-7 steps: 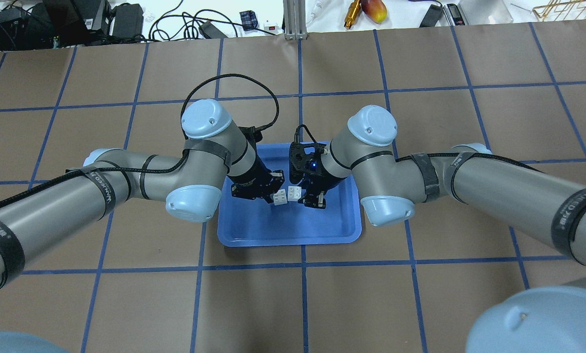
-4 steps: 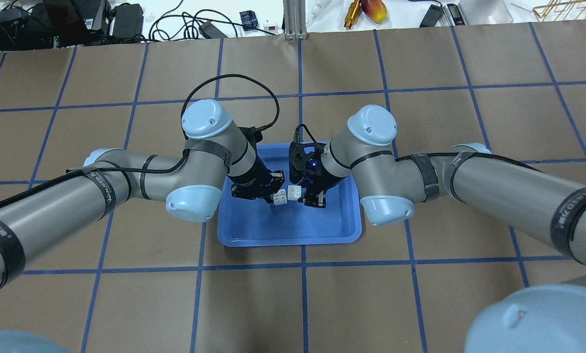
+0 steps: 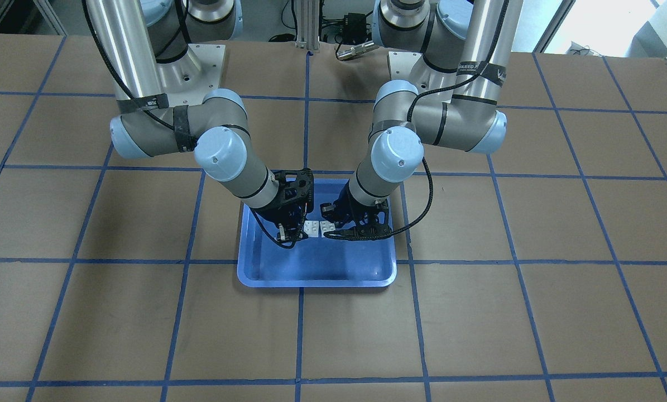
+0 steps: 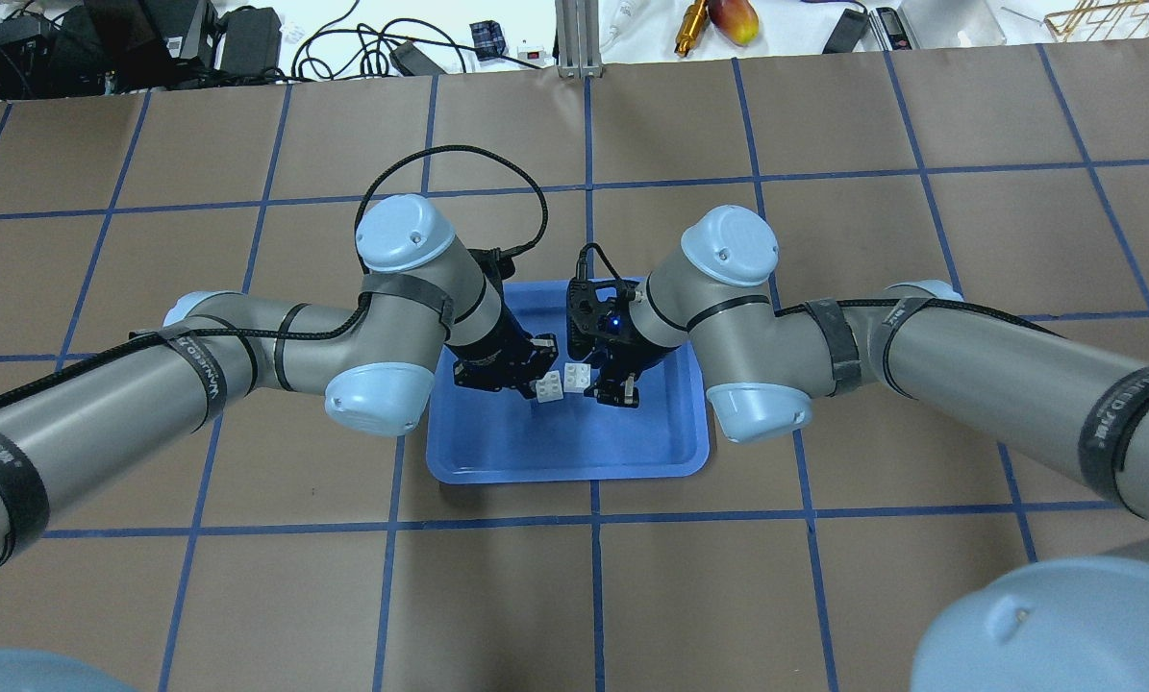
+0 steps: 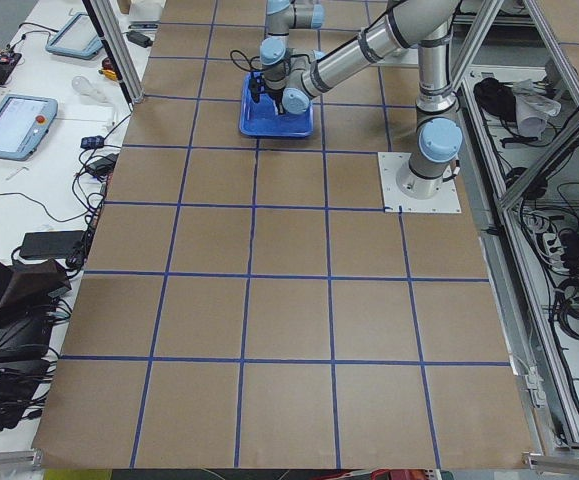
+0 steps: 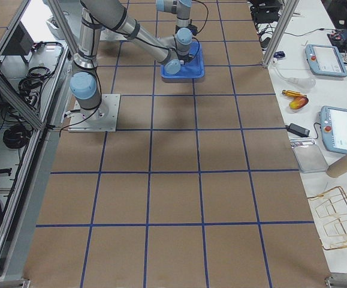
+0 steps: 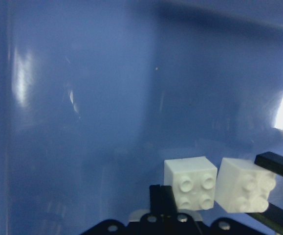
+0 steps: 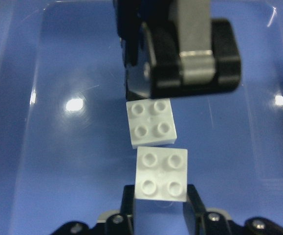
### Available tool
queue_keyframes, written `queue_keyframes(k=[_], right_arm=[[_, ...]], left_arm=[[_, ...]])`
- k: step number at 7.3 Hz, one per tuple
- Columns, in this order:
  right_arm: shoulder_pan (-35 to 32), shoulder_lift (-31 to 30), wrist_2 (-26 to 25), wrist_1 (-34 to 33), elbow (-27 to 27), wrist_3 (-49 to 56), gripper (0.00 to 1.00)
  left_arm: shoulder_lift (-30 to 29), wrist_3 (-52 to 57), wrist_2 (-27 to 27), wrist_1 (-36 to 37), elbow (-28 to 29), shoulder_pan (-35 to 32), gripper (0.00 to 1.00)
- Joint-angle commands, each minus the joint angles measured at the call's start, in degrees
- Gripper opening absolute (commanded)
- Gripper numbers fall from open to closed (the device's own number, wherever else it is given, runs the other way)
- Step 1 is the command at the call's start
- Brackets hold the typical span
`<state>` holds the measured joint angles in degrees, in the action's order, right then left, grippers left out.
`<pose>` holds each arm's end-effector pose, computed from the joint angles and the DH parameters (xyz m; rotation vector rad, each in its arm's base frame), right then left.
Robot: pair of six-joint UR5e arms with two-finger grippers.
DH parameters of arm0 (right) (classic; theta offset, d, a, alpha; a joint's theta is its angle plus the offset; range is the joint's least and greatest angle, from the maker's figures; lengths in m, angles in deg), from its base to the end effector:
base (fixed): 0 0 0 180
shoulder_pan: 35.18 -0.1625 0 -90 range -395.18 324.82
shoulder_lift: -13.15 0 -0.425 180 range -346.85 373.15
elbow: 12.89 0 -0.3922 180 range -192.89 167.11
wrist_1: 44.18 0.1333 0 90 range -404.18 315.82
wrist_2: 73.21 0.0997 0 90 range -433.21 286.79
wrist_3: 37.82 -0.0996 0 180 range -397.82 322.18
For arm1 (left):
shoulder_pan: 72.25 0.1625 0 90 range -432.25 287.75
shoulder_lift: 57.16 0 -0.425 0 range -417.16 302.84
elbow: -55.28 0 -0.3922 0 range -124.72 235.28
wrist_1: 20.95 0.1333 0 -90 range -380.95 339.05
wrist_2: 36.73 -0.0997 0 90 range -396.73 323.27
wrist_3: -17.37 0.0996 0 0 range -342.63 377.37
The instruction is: Assemble white blocks and place on blue tray
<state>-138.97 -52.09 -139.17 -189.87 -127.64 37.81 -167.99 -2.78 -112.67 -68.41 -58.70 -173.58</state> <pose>0.2980 -0.4845 0.1705 -1.9955 1.9700 -0.4366 -0.2576 -0.4840 0.1828 0.2310 -2.9030 -0.1530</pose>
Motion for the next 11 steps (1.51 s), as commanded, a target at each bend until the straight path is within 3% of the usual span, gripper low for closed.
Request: queue_keyframes(k=[1,5,6,8,10,11], right_arm=[[0.00,0.55,-0.14,-0.03,0.06,-0.57,0.00],[0.00,0.55,-0.14,0.05,0.32,-0.75,0.00],[-0.09,0.55,-0.14,-0.03,0.32,-0.75,0.12],[-0.18,0.55,-0.05,-0.03,0.32,-1.88,0.58],[-0.18,0.55,0.04,-0.03,0.32,-3.65,0.68],[-0.18,0.55,0.04,-0.03,0.32,-3.74,0.86]], left_arm=[[0.00,0.01,0.00,0.00,-0.01,0.00,0.00],[0.00,0.01,0.00,0.00,-0.10,0.00,0.00],[0.09,0.01,0.00,0.00,-0.10,0.00,0.00],[0.09,0.01,0.00,0.00,-0.10,0.00,0.00],[0.09,0.01,0.00,0.00,-0.10,0.00,0.00],[0.09,0.01,0.00,0.00,-0.01,0.00,0.00]])
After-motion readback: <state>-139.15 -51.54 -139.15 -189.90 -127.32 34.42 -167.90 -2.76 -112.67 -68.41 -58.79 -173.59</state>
